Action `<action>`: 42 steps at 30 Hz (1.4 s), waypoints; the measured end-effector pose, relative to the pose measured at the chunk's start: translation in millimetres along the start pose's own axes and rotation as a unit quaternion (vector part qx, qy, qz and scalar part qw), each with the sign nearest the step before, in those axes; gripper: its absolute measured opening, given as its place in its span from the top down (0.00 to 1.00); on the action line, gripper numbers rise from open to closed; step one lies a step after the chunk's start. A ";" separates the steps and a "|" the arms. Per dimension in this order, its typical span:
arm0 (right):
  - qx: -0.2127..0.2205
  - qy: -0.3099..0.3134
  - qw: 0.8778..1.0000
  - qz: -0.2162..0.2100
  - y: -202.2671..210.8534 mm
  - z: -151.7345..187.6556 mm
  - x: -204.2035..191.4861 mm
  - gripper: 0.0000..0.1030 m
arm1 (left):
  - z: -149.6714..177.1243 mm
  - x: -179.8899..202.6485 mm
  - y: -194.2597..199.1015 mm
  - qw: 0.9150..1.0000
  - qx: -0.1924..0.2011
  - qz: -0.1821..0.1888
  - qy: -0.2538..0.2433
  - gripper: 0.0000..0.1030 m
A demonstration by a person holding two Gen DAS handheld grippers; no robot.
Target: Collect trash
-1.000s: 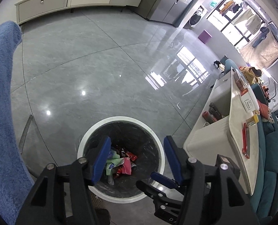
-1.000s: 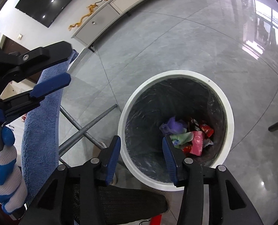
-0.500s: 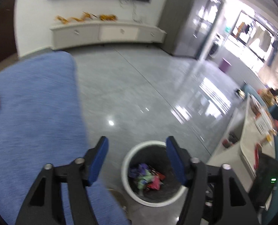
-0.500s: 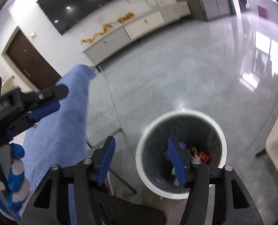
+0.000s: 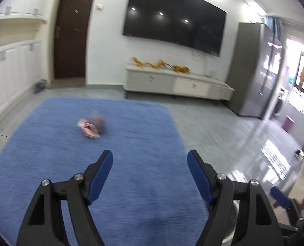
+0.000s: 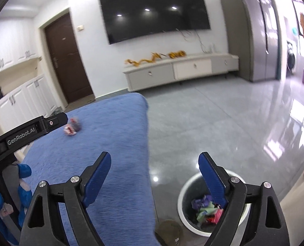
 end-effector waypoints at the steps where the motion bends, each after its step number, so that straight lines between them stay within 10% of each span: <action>1: 0.006 0.011 1.000 -0.005 4.7 -2.0 -10.5 0.16 | -1.6 -8.6 4.0 1.000 0.005 -0.008 -0.002 0.27; 16: 0.040 0.147 0.988 -0.034 45.0 1.5 -118.7 0.14 | 4.4 -82.9 50.3 0.997 0.027 -0.073 0.011 0.21; 42: 0.087 0.184 0.978 -0.042 90.7 -1.6 -132.6 0.13 | -7.8 -81.4 118.0 0.992 0.069 -0.109 -0.004 0.15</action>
Point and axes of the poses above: each gripper's, at about its wrist camera, not at the fingertips, and y roughly against the way its jaws point, x to its right, z to its underside, the point moved 10 cm from there along -y, roughly the way its jaws point, and after that the axes turned 11 degrees about x, right-handed, at the moved point
